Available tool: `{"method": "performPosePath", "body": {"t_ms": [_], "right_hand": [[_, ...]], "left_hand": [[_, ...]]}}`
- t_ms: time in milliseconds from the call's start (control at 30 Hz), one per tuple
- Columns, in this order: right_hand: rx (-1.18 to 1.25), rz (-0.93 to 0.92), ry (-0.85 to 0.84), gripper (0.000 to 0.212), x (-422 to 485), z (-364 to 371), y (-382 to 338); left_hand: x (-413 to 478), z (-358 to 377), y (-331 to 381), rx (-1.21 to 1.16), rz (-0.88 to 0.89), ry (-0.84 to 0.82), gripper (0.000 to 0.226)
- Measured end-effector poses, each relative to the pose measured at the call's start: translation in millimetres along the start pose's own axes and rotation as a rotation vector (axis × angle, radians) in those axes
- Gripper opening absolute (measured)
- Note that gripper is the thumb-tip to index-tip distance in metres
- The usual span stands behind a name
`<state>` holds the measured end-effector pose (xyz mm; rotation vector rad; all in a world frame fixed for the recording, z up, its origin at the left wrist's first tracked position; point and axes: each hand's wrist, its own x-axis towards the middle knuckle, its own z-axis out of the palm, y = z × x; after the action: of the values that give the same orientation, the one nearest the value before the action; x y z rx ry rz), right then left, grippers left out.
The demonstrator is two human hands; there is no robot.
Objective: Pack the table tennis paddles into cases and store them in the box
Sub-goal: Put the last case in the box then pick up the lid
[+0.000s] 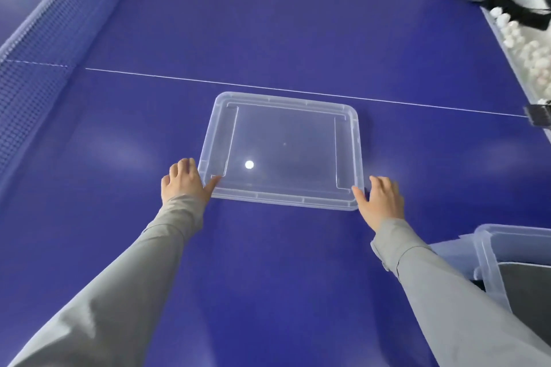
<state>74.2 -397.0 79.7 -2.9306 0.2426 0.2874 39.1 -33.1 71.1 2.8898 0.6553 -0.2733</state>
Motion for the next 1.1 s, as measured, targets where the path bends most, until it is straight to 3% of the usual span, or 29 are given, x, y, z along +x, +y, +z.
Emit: {"method": "performPosePath", "body": {"t_ms": [233, 533, 800, 1100], "right_hand": [[-0.007, 0.048, 0.05, 0.056, 35.2, 30.8, -2.1], [0.244, 0.083, 0.124, 0.06, 32.6, 44.3, -19.8], [0.534, 0.106, 0.145, 0.056, 18.6, 4.6, -23.1], [0.588, 0.067, 0.355, 0.059, -22.7, -81.9, -4.5]], "left_hand": [[45.6, 24.7, 8.7, -0.029, -0.083, -0.007, 0.071], [38.3, 34.0, 28.8, -0.304, -0.196, 0.037, 0.08], [17.3, -4.5, 24.9, -0.605, -0.307, -0.047, 0.087], [-31.6, -69.6, 16.8, -0.761, -0.293, -0.086, 0.085]]}}
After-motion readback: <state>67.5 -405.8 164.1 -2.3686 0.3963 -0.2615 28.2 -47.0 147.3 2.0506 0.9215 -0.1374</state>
